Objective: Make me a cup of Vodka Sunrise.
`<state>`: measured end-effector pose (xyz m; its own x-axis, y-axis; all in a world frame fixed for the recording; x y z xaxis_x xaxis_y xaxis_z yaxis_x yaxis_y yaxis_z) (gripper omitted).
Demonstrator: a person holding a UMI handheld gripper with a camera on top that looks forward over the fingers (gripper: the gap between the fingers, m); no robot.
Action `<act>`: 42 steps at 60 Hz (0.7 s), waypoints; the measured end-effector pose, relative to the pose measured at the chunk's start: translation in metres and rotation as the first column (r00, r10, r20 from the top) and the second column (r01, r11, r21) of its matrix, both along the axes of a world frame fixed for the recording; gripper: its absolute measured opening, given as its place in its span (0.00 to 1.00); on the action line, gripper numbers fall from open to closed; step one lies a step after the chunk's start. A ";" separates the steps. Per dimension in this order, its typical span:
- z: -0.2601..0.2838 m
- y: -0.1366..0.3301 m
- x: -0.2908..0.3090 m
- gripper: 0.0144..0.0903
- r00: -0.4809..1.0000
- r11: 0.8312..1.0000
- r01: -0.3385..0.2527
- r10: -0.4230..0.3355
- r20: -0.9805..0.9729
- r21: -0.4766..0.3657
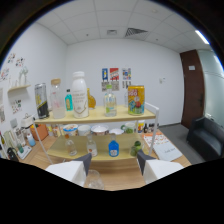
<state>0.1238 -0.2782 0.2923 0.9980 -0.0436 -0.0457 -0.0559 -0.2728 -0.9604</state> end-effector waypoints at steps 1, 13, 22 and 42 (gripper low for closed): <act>0.010 0.006 0.006 0.94 1.000 1.000 0.003 -0.003 0.000 0.012; 0.087 0.067 0.053 0.93 1.000 0.990 0.005 -0.004 -0.013 0.140; 0.110 0.117 0.078 0.93 1.000 0.983 -0.017 0.014 0.017 0.181; 0.090 0.177 0.083 0.57 0.996 0.988 -0.089 0.087 0.020 0.125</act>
<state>0.2066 -0.1010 0.3827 0.9983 0.0495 -0.0305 -0.0225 -0.1533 -0.9879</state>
